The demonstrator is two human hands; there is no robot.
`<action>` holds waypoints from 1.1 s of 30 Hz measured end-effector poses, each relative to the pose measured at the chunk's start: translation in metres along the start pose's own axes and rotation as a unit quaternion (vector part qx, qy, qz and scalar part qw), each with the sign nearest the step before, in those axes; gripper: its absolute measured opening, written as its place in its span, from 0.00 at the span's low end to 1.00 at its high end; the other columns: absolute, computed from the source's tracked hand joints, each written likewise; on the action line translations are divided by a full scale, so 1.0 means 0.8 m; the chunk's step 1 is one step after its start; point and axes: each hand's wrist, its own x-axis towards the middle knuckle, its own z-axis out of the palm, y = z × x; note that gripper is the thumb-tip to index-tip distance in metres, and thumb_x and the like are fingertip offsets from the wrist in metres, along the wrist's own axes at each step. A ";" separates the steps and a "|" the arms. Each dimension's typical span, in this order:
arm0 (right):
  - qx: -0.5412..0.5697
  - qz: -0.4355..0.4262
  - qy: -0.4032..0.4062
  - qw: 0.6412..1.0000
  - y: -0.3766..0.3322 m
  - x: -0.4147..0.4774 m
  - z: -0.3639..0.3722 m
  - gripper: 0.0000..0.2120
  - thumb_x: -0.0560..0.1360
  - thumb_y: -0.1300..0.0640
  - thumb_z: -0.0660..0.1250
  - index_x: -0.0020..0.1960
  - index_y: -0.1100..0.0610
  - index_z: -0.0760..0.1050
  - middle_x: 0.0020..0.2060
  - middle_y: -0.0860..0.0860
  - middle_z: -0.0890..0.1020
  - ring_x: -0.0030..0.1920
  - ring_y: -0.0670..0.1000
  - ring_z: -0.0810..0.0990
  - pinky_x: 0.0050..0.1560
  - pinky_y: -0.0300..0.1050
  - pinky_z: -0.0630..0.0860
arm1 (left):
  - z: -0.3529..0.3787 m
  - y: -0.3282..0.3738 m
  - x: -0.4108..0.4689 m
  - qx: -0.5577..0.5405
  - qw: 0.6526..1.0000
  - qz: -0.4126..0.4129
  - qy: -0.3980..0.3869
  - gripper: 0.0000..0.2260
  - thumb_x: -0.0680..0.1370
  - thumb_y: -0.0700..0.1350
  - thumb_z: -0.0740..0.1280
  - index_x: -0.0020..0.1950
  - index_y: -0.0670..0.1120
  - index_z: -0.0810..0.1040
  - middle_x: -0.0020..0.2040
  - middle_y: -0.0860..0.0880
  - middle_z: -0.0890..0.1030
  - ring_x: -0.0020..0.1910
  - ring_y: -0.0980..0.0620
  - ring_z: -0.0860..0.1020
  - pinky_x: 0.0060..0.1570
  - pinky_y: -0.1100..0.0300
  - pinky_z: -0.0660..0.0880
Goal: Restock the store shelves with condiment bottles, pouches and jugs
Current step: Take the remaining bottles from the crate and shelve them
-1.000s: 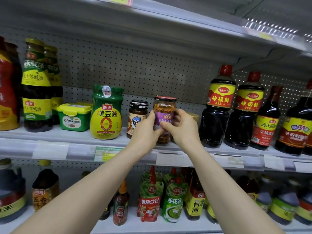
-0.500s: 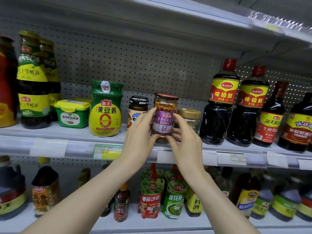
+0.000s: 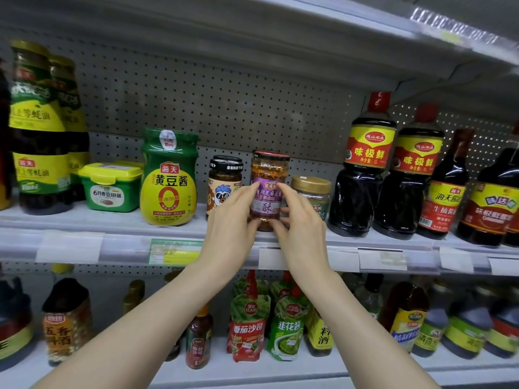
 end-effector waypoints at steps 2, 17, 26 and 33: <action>-0.005 0.001 -0.001 1.000 0.001 0.004 0.003 0.33 0.76 0.68 0.71 0.77 0.54 0.66 0.67 0.52 0.76 0.63 0.53 0.78 0.63 0.56 0.77 | 0.001 0.000 0.001 0.024 1.000 -0.001 -0.010 0.30 0.76 0.36 0.71 0.77 0.47 0.67 0.73 0.50 0.72 0.69 0.49 0.73 0.65 0.47 0.73; -0.064 0.022 -0.037 0.997 -0.006 0.019 0.007 0.26 0.81 0.63 0.64 0.78 0.55 0.65 0.67 0.54 0.79 0.65 0.55 0.78 0.65 0.48 0.73 | -0.003 0.002 0.025 0.076 0.995 -0.002 -0.063 0.22 0.78 0.38 0.67 0.72 0.43 0.71 0.68 0.45 0.76 0.64 0.43 0.75 0.59 0.50 0.73; -0.072 0.003 -0.020 0.997 -0.008 0.000 -0.013 0.20 0.81 0.65 0.63 0.73 0.58 0.73 0.66 0.53 0.80 0.66 0.53 0.78 0.65 0.43 0.70 | -0.007 0.011 0.010 -0.015 1.000 -0.007 -0.007 0.24 0.77 0.37 0.70 0.73 0.46 0.73 0.65 0.46 0.79 0.61 0.46 0.79 0.62 0.47 0.76; -0.010 -0.036 0.001 0.999 0.009 -0.042 -0.036 0.20 0.81 0.66 0.63 0.72 0.59 0.74 0.66 0.52 0.79 0.65 0.52 0.78 0.67 0.47 0.74 | -0.004 0.035 -0.041 -0.070 0.998 -0.003 0.011 0.23 0.76 0.36 0.71 0.70 0.48 0.74 0.61 0.49 0.78 0.59 0.52 0.78 0.58 0.50 0.78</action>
